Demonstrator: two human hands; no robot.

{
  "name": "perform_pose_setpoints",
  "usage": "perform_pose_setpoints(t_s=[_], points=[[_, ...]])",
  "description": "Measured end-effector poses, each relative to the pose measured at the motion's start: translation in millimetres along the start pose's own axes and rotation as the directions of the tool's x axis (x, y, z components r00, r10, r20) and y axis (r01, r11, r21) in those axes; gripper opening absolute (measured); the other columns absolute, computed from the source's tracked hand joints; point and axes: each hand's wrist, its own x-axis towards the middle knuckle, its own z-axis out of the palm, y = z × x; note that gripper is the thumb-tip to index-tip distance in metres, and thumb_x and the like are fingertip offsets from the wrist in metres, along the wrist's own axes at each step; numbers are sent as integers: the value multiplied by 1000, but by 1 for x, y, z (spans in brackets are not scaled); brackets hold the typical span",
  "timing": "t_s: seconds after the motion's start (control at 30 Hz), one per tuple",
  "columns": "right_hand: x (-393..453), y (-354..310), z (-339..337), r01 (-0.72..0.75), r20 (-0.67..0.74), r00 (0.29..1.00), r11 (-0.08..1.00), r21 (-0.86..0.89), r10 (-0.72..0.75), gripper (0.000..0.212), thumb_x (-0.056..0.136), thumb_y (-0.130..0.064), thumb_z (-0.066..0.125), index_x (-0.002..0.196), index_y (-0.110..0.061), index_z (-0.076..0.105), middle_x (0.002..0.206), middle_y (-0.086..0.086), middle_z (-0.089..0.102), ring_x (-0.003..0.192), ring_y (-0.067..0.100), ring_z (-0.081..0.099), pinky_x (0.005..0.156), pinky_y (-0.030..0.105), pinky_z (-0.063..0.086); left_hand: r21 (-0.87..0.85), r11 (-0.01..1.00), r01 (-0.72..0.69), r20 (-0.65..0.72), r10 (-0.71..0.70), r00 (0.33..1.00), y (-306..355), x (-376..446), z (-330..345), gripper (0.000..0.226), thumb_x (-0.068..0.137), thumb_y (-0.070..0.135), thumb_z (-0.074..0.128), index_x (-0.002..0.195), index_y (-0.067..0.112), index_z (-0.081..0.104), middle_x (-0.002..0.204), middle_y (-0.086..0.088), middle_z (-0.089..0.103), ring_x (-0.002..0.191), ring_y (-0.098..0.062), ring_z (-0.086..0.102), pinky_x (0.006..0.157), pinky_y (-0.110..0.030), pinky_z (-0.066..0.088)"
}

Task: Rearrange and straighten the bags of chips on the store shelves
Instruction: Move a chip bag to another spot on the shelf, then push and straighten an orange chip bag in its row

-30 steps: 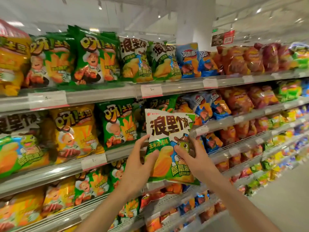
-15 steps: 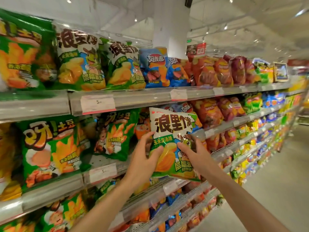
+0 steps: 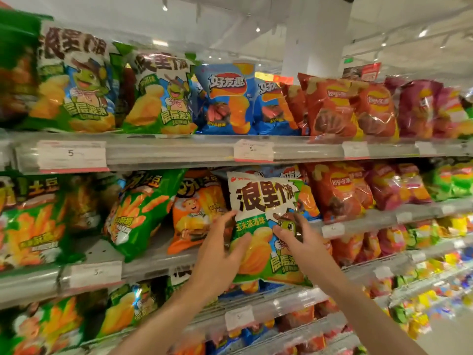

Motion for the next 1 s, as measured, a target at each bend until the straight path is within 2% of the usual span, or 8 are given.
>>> perform_pose_setpoints(t_s=[0.13, 0.27, 0.37, 0.43, 0.5, 0.63, 0.73, 1.0], points=[[23, 6, -14, 26, 69, 997, 999, -18, -25, 63, 89, -57, 59, 144, -35, 37, 121, -12, 60, 103, 8, 59, 86, 28, 49, 100, 994, 42, -83, -34, 996, 5, 4, 14, 57, 88, 63, 59, 139, 57, 35, 139, 30, 46, 126, 3, 50, 99, -39, 54], [39, 9, -11, 67, 125, 990, 997, 35, -71, 51, 92, -48, 61, 138, -35, 43, 105, -25, 56, 88, -9, 55, 65, 11, 43, 240, 966, 96, -205, -46, 978, 14, -3, 5, 47, 89, 65, 55, 132, 61, 38, 133, 22, 51, 117, 3, 53, 97, -37, 54], [48, 12, -9, 71, 142, 986, 994, 82, -82, 57, 90, -51, 62, 140, -35, 41, 107, -27, 54, 97, -5, 53, 78, 24, 44, 475, 877, 78, -338, 100, 936, 13, -5, -19, 49, 93, 58, 54, 138, 40, 44, 132, 12, 50, 121, -7, 51, 102, -36, 49], [52, 15, -7, 72, 157, 984, 994, 84, -85, 60, 88, -55, 62, 140, -37, 40, 109, -26, 55, 100, 0, 56, 87, 32, 46, 636, 768, 76, -401, 245, 882, 10, -4, -43, 48, 95, 46, 59, 138, 28, 47, 135, 5, 47, 128, -13, 44, 107, -34, 40], [56, 16, -5, 71, 160, 983, 993, 95, -86, 62, 87, -56, 63, 141, -37, 40, 114, -21, 58, 103, 6, 58, 94, 38, 49, 758, 636, 146, -443, 337, 831, 4, 0, -71, 54, 91, 41, 65, 139, 21, 49, 138, -7, 46, 130, -23, 40, 106, -41, 38], [63, 12, -2, 76, 145, 985, 991, 113, -92, 59, 89, -50, 63, 142, -35, 41, 114, -18, 58, 102, 6, 58, 91, 35, 48, 797, 473, 375, -507, 187, 841, -17, 13, -119, 78, 83, 49, 73, 148, 27, 37, 151, -19, 33, 138, -41, 33, 102, -62, 39], [68, 10, 1, 66, 122, 989, 992, 109, -79, 60, 88, -52, 63, 142, -36, 41, 117, -15, 60, 105, 11, 60, 96, 41, 50, 824, 426, 374, -439, 60, 897, -29, 20, -135, 82, 86, 52, 68, 153, 34, 24, 156, -15, 30, 140, -40, 36, 102, -61, 43], [79, 6, 6, 95, 50, 994, 993, 66, -99, 61, 93, -42, 62, 147, -24, 40, 134, -2, 52, 121, 18, 49, 94, 34, 39, 814, 346, 467, -530, 109, 841, -38, 30, -142, 78, 87, 39, 72, 153, 27, 32, 146, -20, 40, 132, -44, 40, 99, -60, 41]])
